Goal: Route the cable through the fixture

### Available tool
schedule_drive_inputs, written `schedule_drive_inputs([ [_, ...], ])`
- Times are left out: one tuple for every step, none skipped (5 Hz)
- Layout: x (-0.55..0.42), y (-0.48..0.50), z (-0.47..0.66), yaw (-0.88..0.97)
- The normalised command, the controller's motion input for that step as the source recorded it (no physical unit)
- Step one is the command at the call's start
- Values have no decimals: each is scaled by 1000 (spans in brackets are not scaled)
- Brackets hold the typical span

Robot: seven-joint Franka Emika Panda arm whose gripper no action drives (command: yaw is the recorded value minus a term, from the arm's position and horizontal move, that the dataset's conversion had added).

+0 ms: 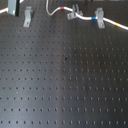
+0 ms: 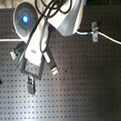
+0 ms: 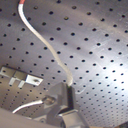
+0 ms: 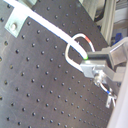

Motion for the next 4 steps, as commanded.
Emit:
schedule_drive_inputs([
  [-590,45,419,-369],
  [-559,-7,196,-494],
  [-569,94,132,-314],
  [-470,43,342,-69],
])
